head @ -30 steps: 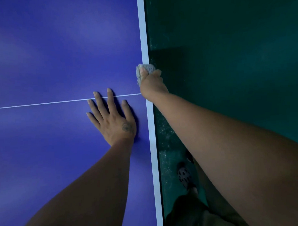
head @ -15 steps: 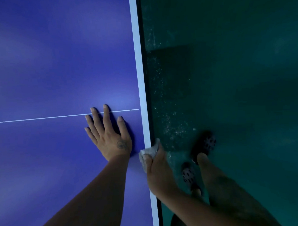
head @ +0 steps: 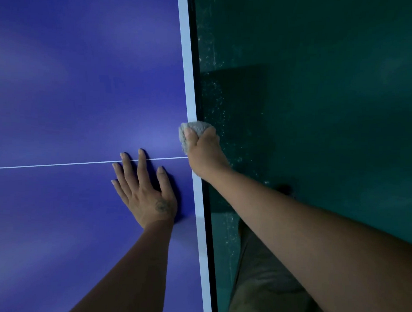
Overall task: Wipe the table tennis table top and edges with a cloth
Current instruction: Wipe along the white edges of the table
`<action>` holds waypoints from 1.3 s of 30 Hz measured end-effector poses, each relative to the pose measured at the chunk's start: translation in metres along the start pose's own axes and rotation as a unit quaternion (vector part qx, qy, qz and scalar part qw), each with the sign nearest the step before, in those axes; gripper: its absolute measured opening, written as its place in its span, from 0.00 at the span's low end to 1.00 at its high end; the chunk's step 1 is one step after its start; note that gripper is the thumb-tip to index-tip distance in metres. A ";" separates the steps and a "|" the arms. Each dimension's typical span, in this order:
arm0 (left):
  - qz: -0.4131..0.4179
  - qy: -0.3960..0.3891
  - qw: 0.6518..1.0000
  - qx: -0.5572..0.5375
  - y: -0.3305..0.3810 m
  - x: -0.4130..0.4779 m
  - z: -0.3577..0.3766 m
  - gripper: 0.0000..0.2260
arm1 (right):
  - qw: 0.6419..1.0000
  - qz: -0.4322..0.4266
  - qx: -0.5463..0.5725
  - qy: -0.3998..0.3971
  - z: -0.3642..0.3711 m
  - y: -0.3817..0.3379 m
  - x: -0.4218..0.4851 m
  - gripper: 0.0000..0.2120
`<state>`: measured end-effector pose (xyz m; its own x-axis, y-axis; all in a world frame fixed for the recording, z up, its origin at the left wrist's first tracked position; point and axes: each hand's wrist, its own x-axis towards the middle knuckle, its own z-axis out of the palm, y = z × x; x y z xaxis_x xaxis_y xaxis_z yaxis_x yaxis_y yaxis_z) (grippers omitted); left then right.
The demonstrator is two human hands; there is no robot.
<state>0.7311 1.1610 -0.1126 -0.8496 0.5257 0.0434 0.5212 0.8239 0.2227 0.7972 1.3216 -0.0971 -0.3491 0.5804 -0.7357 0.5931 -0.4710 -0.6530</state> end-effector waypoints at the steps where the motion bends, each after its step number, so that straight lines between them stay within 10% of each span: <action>1: -0.003 -0.003 1.000 0.001 0.000 0.000 0.000 0.27 | 1.000 -0.016 -0.004 -0.003 -0.001 0.008 -0.007 0.29; 9: 0.001 -0.012 1.000 0.004 0.002 0.001 -0.004 0.27 | 0.994 0.008 -0.043 -0.101 0.008 0.091 -0.109 0.37; 22: 0.005 -0.040 0.999 0.021 0.001 0.004 -0.004 0.28 | 0.995 -0.021 0.007 -0.101 -0.043 -0.061 0.049 0.15; 26: 0.003 -0.050 0.999 0.003 0.009 0.012 -0.011 0.28 | 0.976 0.051 -0.103 -0.185 -0.048 -0.035 0.006 0.34; 35: 0.102 -0.032 0.987 -0.117 0.115 0.250 0.016 0.23 | 0.985 0.084 0.037 -0.146 -0.019 -0.049 0.018 0.11; 39: 0.113 -0.086 0.987 -0.070 0.180 0.334 0.035 0.26 | 0.995 -0.040 0.016 -0.094 -0.051 -0.116 0.097 0.25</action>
<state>0.5440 1.4928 -0.0924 -0.6806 0.7306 -0.0555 0.6691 0.6506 0.3593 0.7313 1.4661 -0.0837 -0.5251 0.4836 -0.7003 0.5355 -0.4518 -0.7136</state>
